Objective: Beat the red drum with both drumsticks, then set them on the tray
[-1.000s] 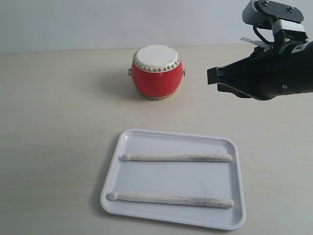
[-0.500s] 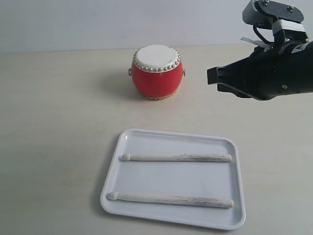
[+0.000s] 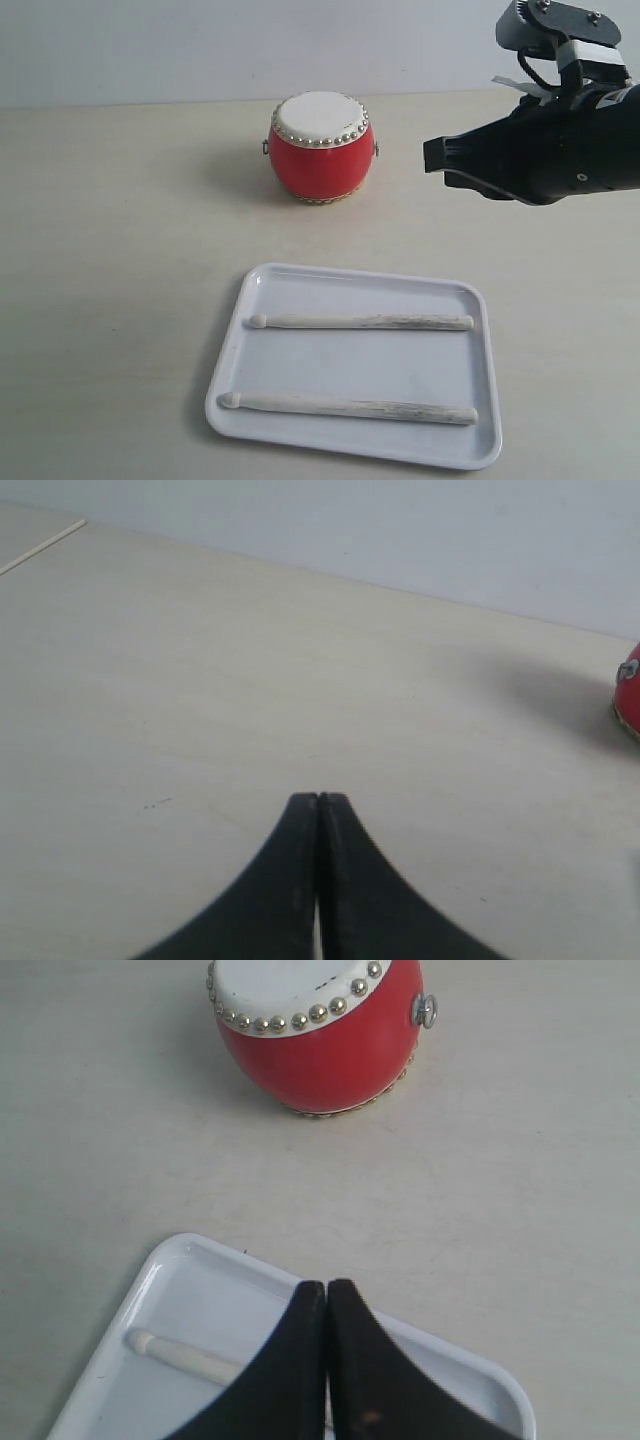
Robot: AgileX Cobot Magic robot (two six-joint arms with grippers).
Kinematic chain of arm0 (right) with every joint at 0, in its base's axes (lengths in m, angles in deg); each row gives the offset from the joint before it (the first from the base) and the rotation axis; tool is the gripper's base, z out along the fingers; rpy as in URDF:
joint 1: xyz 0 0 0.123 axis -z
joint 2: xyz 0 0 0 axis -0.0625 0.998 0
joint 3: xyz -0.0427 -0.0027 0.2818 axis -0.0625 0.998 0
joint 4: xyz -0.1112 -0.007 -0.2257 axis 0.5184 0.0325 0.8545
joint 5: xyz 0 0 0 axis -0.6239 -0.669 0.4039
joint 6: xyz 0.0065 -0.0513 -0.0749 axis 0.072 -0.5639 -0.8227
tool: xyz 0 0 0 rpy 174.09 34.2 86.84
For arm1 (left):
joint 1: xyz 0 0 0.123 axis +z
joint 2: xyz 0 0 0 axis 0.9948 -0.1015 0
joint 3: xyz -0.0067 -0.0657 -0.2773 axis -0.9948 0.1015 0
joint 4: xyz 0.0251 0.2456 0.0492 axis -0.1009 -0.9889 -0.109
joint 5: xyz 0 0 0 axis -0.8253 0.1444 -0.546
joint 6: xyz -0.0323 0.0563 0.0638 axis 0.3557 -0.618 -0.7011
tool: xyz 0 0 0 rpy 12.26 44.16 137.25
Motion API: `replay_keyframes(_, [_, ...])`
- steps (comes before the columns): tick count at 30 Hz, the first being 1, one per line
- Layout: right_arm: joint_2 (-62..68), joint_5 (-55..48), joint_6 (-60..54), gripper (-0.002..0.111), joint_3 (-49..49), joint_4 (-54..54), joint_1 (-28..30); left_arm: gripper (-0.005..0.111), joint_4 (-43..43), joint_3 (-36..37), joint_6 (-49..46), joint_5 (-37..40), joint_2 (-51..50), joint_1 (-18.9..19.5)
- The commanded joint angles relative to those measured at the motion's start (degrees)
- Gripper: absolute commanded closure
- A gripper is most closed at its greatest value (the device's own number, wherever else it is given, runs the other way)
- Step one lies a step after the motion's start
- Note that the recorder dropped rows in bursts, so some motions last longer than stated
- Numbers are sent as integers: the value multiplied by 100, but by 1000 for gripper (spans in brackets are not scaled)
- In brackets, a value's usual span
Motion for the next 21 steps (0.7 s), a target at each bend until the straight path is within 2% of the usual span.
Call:
replay_keyframes(1, [-128,61,-83,108,-15,92,32,107,9,19,-22,-93,27,23])
replay_keyframes(7, [-723,440,-363,108,-15,543,32,107,9,19,-22,-93,27,23])
replay_keyframes(11, [-1205,655,-528,108,-15,1294,99,107,9,19,-22,-93,27,23])
replay_keyframes(21, [-2724,650,-466,108,376,1402,1557,107,9,19,-22,-93,27,23])
